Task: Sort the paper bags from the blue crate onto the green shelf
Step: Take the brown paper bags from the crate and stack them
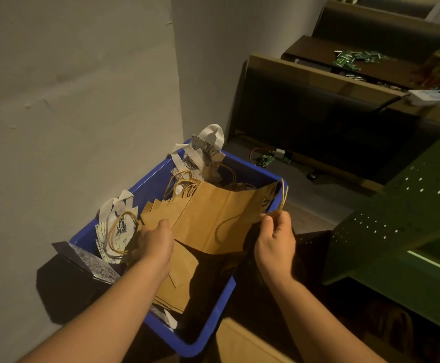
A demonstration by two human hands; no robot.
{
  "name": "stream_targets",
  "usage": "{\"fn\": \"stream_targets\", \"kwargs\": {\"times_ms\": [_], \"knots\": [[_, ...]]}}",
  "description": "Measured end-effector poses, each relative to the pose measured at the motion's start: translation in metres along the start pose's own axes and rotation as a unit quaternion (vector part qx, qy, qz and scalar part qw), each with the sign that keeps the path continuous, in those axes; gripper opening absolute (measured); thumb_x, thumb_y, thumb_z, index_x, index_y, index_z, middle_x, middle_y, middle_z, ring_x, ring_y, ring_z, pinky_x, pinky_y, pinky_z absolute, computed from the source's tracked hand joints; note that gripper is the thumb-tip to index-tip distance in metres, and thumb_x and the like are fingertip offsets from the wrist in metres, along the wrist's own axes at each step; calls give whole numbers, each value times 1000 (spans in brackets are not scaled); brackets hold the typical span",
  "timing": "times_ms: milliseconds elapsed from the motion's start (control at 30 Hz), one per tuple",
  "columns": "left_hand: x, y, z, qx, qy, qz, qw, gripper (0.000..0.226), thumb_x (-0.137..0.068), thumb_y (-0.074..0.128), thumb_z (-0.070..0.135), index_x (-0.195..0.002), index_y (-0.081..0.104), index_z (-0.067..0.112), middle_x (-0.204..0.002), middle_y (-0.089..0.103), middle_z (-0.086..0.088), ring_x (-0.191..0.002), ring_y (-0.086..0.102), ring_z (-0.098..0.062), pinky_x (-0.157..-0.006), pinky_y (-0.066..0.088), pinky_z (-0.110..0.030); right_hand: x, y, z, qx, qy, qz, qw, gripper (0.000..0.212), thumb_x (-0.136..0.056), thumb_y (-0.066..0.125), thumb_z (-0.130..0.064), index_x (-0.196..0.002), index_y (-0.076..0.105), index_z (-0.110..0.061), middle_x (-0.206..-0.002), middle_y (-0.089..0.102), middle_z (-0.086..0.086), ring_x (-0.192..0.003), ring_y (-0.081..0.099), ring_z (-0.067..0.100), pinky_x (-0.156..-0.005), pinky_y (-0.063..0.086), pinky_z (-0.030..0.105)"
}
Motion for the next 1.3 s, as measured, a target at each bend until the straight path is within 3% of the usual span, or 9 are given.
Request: {"fn": "stream_targets", "kwargs": {"times_ms": [133, 233, 333, 600, 900, 1033, 1100, 1200, 1300], "knots": [[-48, 7, -25, 22, -15, 0, 1000, 85, -63, 58, 65, -141, 47, 35, -134, 60, -9, -117, 59, -39, -92, 54, -63, 7, -6, -2, -65, 22, 6, 998, 15, -107, 44, -22, -107, 58, -19, -103, 71, -12, -73, 61, -2, -62, 46, 14], [-10, 4, -8, 1, -2, -56, 998, 32, -90, 63, 42, -117, 60, 24, -113, 68, -11, -100, 66, -35, -84, 58, -50, 12, -11, -7, -109, 42, 7, 993, 14, -108, 42, -23, -102, 54, -19, -105, 74, -13, -70, 63, 3, -61, 47, 14], [9, -2, 3, -11, 23, -65, 998, 10, -101, 60, 21, -111, 60, 20, -105, 68, -11, -93, 67, -33, -74, 58, -43, 14, -15, -12, -172, 74, 0, 982, 16, -109, 40, -22, -103, 54, -20, -102, 77, -5, -98, 69, -1, -85, 47, 19], [14, -27, 25, 63, 25, -105, 992, 17, -98, 64, 32, -109, 59, 19, -102, 71, -13, -94, 69, -36, -86, 57, -55, 17, -20, -20, -335, 214, 20, 917, 22, -107, 37, -24, -99, 55, -14, -86, 78, 11, -88, 72, 29, -97, 56, 53], [41, -47, 26, 93, 58, -129, 986, 30, -91, 76, 11, -113, 58, 18, -103, 68, -11, -93, 67, -34, -67, 55, -44, 27, -4, -9, -456, 304, -5, 836, 48, -105, 44, -46, -133, 59, -11, -101, 78, 6, -99, 73, 21, -95, 53, 42], [57, -62, 29, 192, 107, -134, 966, 22, -93, 73, 11, -106, 61, 23, -107, 70, -8, -101, 68, -31, -73, 55, -42, 37, 4, -7, -380, 284, -27, 880, 73, -89, 59, -68, -146, 49, -24, -148, 53, 3, -133, 53, 22, -106, 45, 40], [65, -63, 30, 246, 110, -151, 951, 26, -94, 71, 9, -113, 65, 24, -110, 73, -6, -103, 69, -28, -80, 57, -44, 47, 9, -10, -346, 294, -60, 889, 76, -95, 60, -53, -159, 26, -30, -147, 51, 5, -131, 53, 23, -111, 41, 41], [78, -55, 25, 308, 104, -199, 924, 42, -90, 69, 3, -129, 64, 20, -115, 76, -6, -110, 69, -29, -87, 55, -44, 55, 20, -15, -275, 275, -130, 912, 83, -94, 66, -45, -160, 16, -37, -107, 58, 5, -89, 62, 17, -101, 48, 40], [94, -41, 15, 307, 89, -269, 909, 53, -75, 72, 4, -127, 66, 13, -116, 77, -11, -114, 68, -33, -95, 53, -48, 55, 22, -16, -256, 268, -116, 922, 99, -85, 80, -31, -158, 14, -41, -149, 45, 10, -123, 57, 30, -109, 45, 51]]}}
Point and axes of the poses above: each hand's wrist, its own x-axis away from the middle knuckle, its own y-axis out of the palm, z = x × y, the point moved 6 cm from there along -x, towards the middle knuckle
